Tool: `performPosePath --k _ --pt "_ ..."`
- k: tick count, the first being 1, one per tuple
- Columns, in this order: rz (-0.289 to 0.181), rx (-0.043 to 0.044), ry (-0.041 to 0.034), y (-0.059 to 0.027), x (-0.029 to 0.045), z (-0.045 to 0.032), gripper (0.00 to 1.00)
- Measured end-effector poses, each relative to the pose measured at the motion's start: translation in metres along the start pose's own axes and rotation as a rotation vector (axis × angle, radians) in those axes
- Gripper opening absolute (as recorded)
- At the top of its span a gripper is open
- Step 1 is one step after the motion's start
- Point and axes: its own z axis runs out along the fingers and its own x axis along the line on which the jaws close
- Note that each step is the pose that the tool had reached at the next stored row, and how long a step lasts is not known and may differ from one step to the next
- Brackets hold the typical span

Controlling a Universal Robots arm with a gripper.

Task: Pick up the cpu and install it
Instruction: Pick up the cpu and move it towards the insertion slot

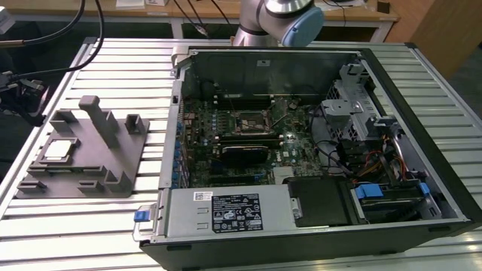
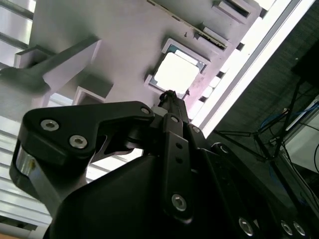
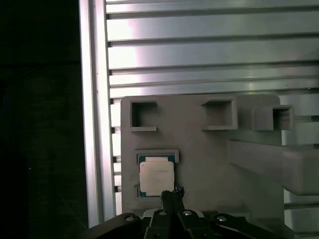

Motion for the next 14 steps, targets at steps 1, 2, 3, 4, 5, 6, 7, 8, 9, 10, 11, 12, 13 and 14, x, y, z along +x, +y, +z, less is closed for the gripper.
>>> performPosePath --k 1,2,3,4,5,6,7,8,9,10,11,12,13,14 --pt "0.0 -0.0001 -0.0001 -0.0002 0.001 0.0018 0.11" --pt "0.0 -0.0001 -0.0002 -0.0004 0.002 0.0036 0.11" --pt "0.0 0.0 0.0 -0.0007 0.0032 0.0053 0.11" --pt "0.0 0.0 0.0 -0.0009 0.0043 0.007 0.11" --pt "0.0 0.0 -0.0001 -0.0011 0.0055 0.0089 0.11" --pt "0.0 -0.0001 0.0 -0.0012 0.0065 0.0106 0.11" --pt "0.0 -0.0001 -0.0001 -0.0014 0.0075 0.0124 0.11" --pt "0.0 0.0 0.0 -0.0016 0.0087 0.0143 0.11" --pt "0.0 0.0001 0.0001 -0.0017 0.0097 0.0159 0.11" --pt "0.0 0.0 0.0001 -0.0019 0.0108 0.0177 0.11" --pt "0.0 0.0 -0.0001 -0.002 0.0117 0.0196 0.11" --pt "0.0 -0.0001 -0.0001 -0.0022 0.0125 0.0213 0.11" --pt "0.0 0.0 -0.0001 -0.0024 0.0131 0.0231 0.11" --pt "0.0 0.0 0.0 -0.0025 0.0134 0.0251 0.11"
